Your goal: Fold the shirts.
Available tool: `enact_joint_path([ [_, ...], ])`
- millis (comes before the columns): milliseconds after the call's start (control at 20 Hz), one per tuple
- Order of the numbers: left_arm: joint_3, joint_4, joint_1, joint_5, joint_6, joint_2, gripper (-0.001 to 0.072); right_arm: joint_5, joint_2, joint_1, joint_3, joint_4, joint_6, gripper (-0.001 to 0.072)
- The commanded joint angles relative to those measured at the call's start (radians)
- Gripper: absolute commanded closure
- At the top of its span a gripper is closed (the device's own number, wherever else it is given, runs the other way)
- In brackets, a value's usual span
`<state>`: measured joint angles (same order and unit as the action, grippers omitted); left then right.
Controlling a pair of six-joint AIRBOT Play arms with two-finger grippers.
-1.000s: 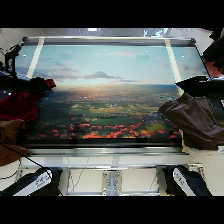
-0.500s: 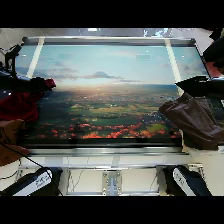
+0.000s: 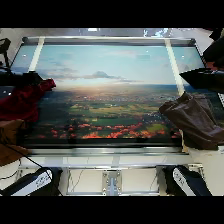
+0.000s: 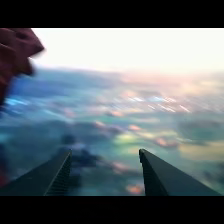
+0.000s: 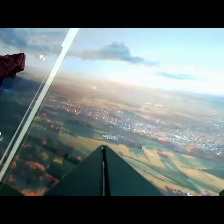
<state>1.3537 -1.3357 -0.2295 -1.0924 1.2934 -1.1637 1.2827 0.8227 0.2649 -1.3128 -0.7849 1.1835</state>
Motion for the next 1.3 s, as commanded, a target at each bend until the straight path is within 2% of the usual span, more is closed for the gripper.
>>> enact_joint_path([
  [0, 0.0, -0.304, -0.013, 0.215, 0.044, -0.036, 0.0208, -0.088, 0.0, -0.001, -0.001, 0.005, 0.0, 0.0695],
  [100, 0.0, -0.432, -0.047, 0.264, 0.225, -0.099, 0.0207, -0.105, 0.0, -0.001, -0.001, 0.016, 0.001, 0.0625],
  [150, 0.0, -0.471, -0.073, 0.271, 0.311, -0.141, 0.0205, -0.104, 0.0, -0.001, -0.001, 0.023, 0.001, 0.05],
  [200, 0.0, -0.478, -0.103, 0.27, 0.351, -0.186, 0.0197, -0.104, 0.0, -0.001, -0.001, 0.031, 0.007, 0.0355],
  [250, 0.0, -0.478, -0.129, 0.267, 0.376, -0.227, 0.014, -0.104, 0.0, -0.001, -0.001, 0.039, 0.016, 0.0297],
  [300, 0.0, -0.478, -0.151, 0.266, 0.398, -0.267, 0.0068, -0.105, 0.0, -0.001, -0.001, 0.052, 0.024, 0.0298],
  [450, 0.0, -0.471, -0.191, 0.284, 0.409, -0.388, 0.0068, -0.126, 0.0, -0.001, -0.001, 0.077, 0.029, 0.0299],
  [600, 0.0, -0.47, -0.192, 0.36, 0.409, -0.484, 0.0068, -0.182, 0.0, -0.001, -0.001, 0.117, 0.029, 0.0299],
  [850, 0.001, -0.475, -0.203, 0.406, 0.409, -0.575, 0.0073, -0.245, 0.0, -0.001, -0.001, 0.189, 0.029, 0.03],
  [900, 0.001, -0.475, -0.206, 0.409, 0.408, -0.582, 0.0134, -0.254, 0.0, -0.001, -0.001, 0.19, 0.03, 0.03],
  [950, 0.001, -0.475, -0.207, 0.412, 0.407, -0.583, 0.0359, -0.256, 0.0, -0.001, -0.001, 0.192, 0.031, 0.03],
  [1000, 0.002, -0.475, -0.208, 0.416, 0.391, -0.58, 0.0686, -0.256, 0.0, -0.001, -0.001, 0.195, 0.031, 0.0301],
  [1150, 0.019, -0.461, -0.187, 0.409, 0.375, -0.523, 0.0692, -0.263, 0.0, -0.001, -0.002, 0.225, 0.031, 0.0301],
  [1250, 0.031, -0.395, -0.153, 0.408, 0.375, -0.43, 0.0692, -0.285, 0.0, -0.001, -0.002, 0.266, 0.031, 0.0301],
])
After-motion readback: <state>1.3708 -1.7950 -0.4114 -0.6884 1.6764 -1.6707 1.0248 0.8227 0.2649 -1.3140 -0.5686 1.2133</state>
